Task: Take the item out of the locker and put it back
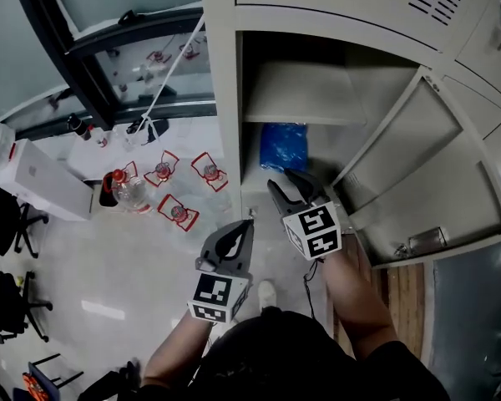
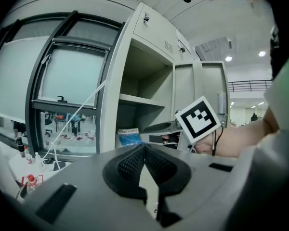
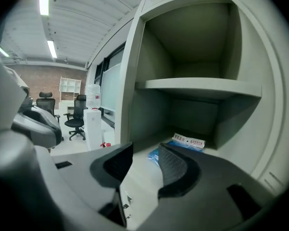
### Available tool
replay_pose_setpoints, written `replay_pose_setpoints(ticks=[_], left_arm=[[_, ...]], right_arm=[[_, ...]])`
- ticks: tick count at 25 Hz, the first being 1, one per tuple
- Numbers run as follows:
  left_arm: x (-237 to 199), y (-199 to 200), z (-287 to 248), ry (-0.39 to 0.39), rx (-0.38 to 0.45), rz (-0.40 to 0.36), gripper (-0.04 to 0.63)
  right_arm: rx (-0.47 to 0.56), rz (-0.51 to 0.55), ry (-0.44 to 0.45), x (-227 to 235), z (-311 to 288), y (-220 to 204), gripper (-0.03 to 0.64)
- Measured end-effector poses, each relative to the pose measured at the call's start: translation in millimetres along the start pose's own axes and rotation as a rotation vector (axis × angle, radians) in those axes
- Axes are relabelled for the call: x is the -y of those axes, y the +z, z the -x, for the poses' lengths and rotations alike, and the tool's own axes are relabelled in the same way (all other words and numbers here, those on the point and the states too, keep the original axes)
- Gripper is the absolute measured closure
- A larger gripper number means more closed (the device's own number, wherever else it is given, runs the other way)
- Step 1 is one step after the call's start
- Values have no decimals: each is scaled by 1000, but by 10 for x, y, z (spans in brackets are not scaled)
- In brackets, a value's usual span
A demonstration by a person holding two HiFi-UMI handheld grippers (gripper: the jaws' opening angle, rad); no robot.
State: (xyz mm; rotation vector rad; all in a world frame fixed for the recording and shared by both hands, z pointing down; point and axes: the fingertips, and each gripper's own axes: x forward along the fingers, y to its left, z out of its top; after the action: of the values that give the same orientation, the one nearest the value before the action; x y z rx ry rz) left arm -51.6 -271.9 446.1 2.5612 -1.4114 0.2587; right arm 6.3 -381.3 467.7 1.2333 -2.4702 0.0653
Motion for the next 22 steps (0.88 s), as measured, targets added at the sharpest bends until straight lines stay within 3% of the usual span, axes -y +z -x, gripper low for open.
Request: replay_pose_setpoints(ticks=[11, 22], left_arm=[[-191, -65, -262, 12, -25, 22, 591], [-278, -122, -368, 15, -41, 38, 592]], right_arm=[[-151, 126, 27, 189, -517, -369, 413], [-214, 172, 58, 247, -758, -499, 397]])
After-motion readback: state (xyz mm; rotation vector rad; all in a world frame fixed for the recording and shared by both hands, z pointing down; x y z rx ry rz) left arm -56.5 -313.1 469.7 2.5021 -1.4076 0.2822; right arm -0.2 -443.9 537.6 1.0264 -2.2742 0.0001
